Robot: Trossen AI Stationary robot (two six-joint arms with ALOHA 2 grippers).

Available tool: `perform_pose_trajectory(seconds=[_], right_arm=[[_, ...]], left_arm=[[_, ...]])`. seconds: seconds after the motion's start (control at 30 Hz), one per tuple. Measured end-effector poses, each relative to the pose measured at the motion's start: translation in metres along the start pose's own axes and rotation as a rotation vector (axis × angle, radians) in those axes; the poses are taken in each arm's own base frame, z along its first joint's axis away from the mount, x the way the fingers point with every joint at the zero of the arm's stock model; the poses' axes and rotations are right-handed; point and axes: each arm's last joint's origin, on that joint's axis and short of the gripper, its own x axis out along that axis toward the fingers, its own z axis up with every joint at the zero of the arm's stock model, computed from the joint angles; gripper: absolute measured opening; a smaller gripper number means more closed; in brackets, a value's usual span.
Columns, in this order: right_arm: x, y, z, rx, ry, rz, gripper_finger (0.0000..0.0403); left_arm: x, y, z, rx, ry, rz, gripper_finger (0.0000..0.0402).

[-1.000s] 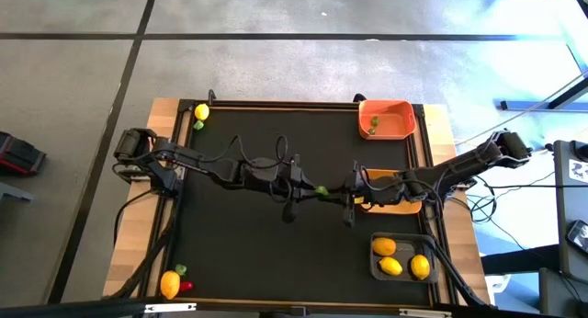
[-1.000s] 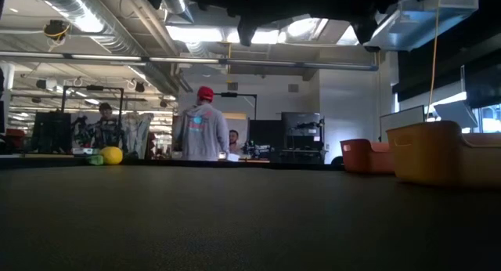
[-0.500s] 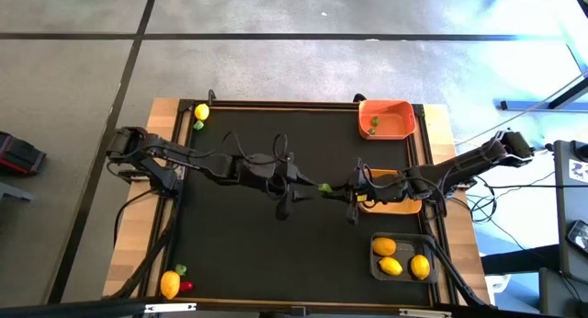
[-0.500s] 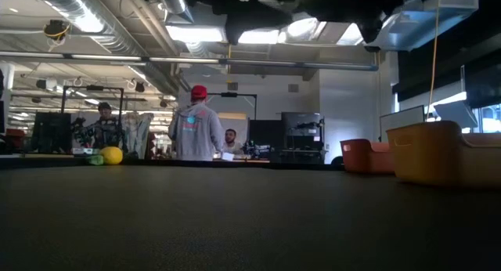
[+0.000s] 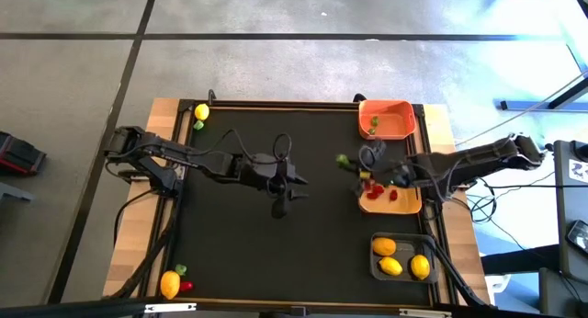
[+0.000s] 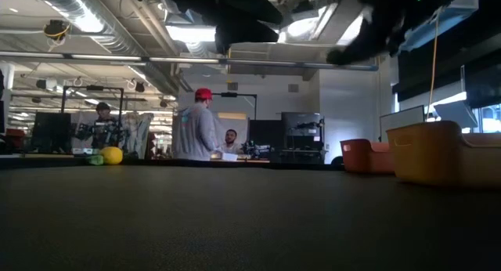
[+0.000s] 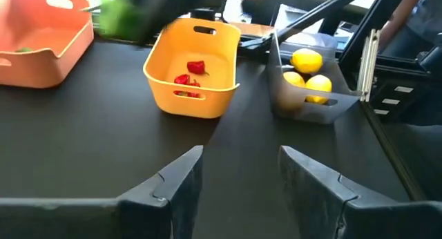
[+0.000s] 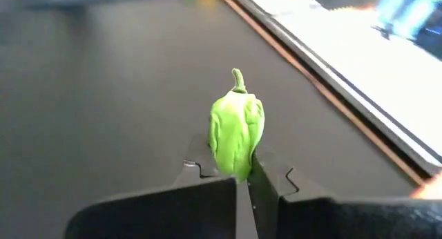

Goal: Sort produce into baskets
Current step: Put the center green chili pepper into the orange bin

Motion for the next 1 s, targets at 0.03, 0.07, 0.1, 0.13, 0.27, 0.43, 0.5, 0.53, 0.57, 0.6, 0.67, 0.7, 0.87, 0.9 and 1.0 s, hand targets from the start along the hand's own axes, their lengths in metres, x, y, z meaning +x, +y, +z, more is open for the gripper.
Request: perform_pose_trajectory(seconds=[0.03, 0.07, 0.1, 0.13, 0.27, 0.43, 0.5, 0.53, 0.57, 0.6, 0.67, 0.7, 0.87, 0.9, 1.0], right_arm=[[0.003, -0.007, -0.001, 0.003, 0.021, -0.041, 0.0009], [0.007, -0.015, -0.001, 0.009, 0.042, -0.081, 0.0009], [0.011, -0.023, -0.002, 0.015, 0.065, -0.123, 0.0009], [0.014, -0.031, -0.002, 0.023, 0.087, -0.161, 0.0009], [0.024, -0.062, -0.002, 0.083, 0.137, -0.298, 0.0010], [0.034, -0.096, -0.002, 0.118, 0.185, -0.423, 0.0010], [0.039, -0.109, -0.005, 0.146, 0.217, -0.463, 0.0010], [0.042, -0.115, -0.006, 0.163, 0.232, -0.477, 0.0010], [0.045, -0.122, -0.008, 0.181, 0.253, -0.487, 0.0010], [0.048, -0.128, -0.011, 0.199, 0.276, -0.494, 0.0010], [0.055, -0.141, -0.015, 0.241, 0.317, -0.494, 0.0010], [0.058, -0.146, -0.018, 0.260, 0.337, -0.493, 0.0010], [0.072, -0.167, -0.031, 0.334, 0.427, -0.493, 0.0010], [0.075, -0.169, -0.033, 0.344, 0.444, -0.490, 0.0010], [0.080, -0.175, -0.040, 0.365, 0.483, -0.487, 0.0010]], left_arm=[[0.000, 0.000, 0.000, 0.000, -0.002, 0.000, 0.0183], [0.000, 0.000, 0.000, 0.000, -0.001, 0.000, 0.0183], [0.000, 0.000, 0.000, 0.000, 0.001, 0.000, 0.0183], [0.000, 0.000, 0.000, 0.000, 0.001, 0.000, 0.0183], [0.000, 0.000, 0.000, 0.000, 0.001, 0.001, 0.0183], [0.000, 0.000, 0.000, 0.000, 0.000, 0.002, 0.0182], [0.000, 0.000, 0.000, 0.001, 0.000, 0.002, 0.0182], [0.000, 0.000, 0.000, 0.001, -0.001, 0.002, 0.0182], [0.000, 0.000, 0.000, 0.001, -0.001, 0.002, 0.0182], [0.000, 0.000, 0.000, 0.001, -0.001, 0.002, 0.0182], [0.000, 0.000, 0.000, 0.001, -0.001, 0.002, 0.0182], [0.000, 0.000, 0.000, 0.001, -0.001, 0.002, 0.0182], [0.000, 0.000, 0.000, 0.001, 0.000, 0.003, 0.0182], [0.000, 0.000, 0.000, 0.001, 0.000, 0.003, 0.0182], [0.000, 0.000, 0.000, 0.001, 0.000, 0.002, 0.0182]])
